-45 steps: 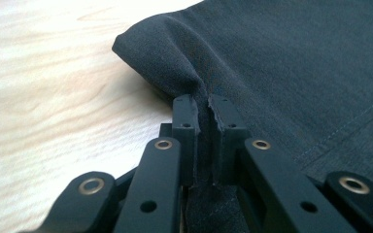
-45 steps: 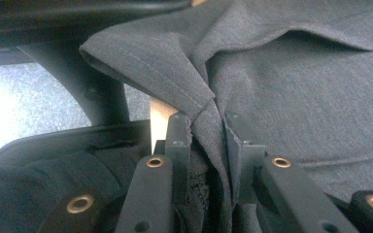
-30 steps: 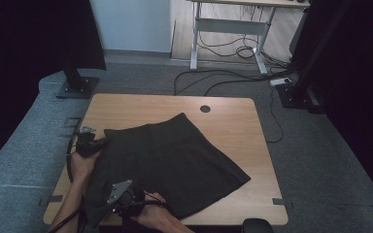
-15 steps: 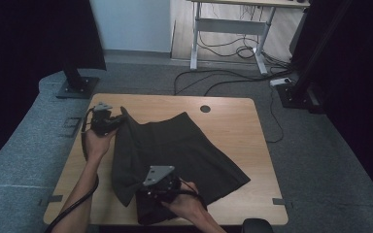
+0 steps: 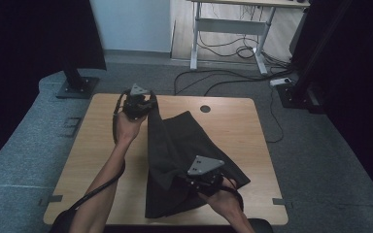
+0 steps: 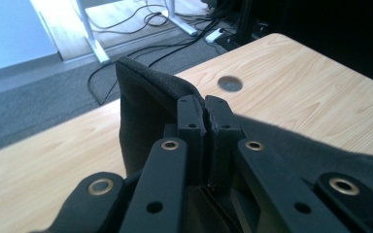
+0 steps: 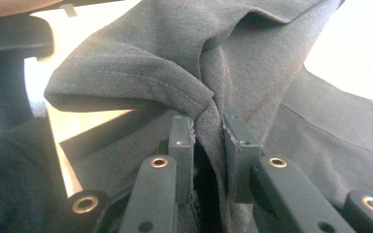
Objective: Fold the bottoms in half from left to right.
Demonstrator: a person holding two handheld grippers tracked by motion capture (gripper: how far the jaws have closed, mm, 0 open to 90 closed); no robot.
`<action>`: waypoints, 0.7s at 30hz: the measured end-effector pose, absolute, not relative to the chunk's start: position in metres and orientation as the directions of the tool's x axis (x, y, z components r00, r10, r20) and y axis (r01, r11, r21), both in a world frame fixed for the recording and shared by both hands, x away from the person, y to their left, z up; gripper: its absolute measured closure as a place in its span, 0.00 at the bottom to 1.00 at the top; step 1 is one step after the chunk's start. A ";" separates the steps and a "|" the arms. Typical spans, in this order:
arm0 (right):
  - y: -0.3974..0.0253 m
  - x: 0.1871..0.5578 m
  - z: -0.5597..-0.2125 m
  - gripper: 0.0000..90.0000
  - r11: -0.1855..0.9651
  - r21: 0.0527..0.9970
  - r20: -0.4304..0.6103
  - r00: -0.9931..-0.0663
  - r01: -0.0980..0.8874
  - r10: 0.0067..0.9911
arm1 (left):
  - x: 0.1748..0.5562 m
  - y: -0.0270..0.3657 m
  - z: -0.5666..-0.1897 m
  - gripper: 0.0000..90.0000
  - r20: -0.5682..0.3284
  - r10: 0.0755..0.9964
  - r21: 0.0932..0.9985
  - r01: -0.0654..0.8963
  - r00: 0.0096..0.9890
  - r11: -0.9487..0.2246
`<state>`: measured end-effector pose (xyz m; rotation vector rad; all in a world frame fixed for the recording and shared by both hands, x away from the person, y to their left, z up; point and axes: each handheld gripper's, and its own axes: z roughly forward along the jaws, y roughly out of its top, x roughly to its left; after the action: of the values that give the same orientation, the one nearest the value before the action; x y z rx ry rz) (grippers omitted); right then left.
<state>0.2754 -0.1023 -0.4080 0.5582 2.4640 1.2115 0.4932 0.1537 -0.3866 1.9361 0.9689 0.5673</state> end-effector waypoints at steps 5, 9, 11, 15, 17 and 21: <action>-0.128 0.277 -0.406 0.85 0.541 0.811 -0.128 -0.834 0.223 0.537 | 0.504 0.125 -0.386 0.95 0.023 0.787 0.856 0.395 0.617 -0.334; -0.146 0.279 -0.407 0.85 0.526 0.815 -0.127 -0.810 0.244 0.572 | 0.512 0.103 -0.388 0.95 0.031 0.773 0.859 0.379 0.634 -0.345; -0.154 0.279 -0.408 0.85 0.517 0.816 -0.121 -0.799 0.257 0.589 | 0.515 0.092 -0.391 0.95 0.035 0.768 0.860 0.372 0.640 -0.349; -0.169 0.281 -0.415 0.85 0.512 0.810 -0.113 -0.779 0.288 0.616 | 0.520 0.073 -0.405 0.95 0.038 0.763 0.860 0.367 0.646 -0.354; -0.172 0.282 -0.419 0.85 0.512 0.806 -0.109 -0.776 0.297 0.622 | 0.521 0.069 -0.409 0.95 0.038 0.763 0.859 0.370 0.645 -0.355; -0.185 0.288 -0.442 0.85 0.512 0.787 -0.083 -0.763 0.344 0.641 | 0.528 0.059 -0.435 0.95 -0.006 0.765 0.849 0.408 0.644 -0.337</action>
<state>0.2877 -0.1847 -0.4416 0.8171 2.3929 1.1273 0.5278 0.0594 -0.4354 1.9662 0.9194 0.5024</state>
